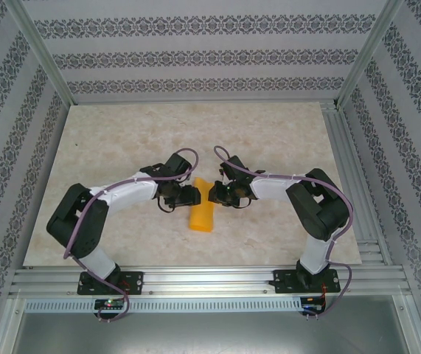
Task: Fold a paper plane with a square sheet of paper (fold left side to right side)
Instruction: Hold the square sheet of paper at the center of the table, then first fold the square sheet of paper in half at the center of the table.
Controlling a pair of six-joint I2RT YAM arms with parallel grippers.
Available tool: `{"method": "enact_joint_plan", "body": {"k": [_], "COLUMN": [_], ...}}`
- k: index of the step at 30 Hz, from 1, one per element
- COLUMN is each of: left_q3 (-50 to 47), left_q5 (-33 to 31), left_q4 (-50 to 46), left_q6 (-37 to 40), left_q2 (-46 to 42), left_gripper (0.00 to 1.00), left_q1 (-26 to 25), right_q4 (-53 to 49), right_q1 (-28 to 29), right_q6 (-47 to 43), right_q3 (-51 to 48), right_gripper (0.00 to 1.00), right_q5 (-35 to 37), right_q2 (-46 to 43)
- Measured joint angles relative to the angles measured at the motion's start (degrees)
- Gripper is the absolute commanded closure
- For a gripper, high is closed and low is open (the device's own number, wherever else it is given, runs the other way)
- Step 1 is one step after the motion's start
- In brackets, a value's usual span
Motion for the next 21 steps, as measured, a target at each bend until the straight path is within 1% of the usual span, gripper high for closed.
{"method": "enact_joint_plan", "body": {"k": [4,9,15,21], "left_q3": [0.39,-0.92,-1.92,-2.6], "left_q5": [-0.28,2.4,5.81,6.05], "left_q4": [-0.26,2.71,7.21,8.79], "left_q6": [-0.04,-0.87,-1.84,-2.05], "left_q2": [-3.04,-3.06,-0.13,2.1], "left_gripper": [0.56,0.59,0.64,0.66], "left_q1": [0.0,0.0,0.0,0.0], "right_q4": [-0.07,-0.26,-0.26,-0.28], "right_q1": [0.0,0.02,0.02,0.13], "right_q6": [0.0,-0.02,-0.02,-0.04], "right_q3": [0.07,0.33,0.81,1.01], "right_gripper": [0.8,0.8,0.8,0.8], "right_q5": [0.0,-0.02,-0.04,-0.02], "right_q2": [0.04,0.26,0.63,0.79]}}
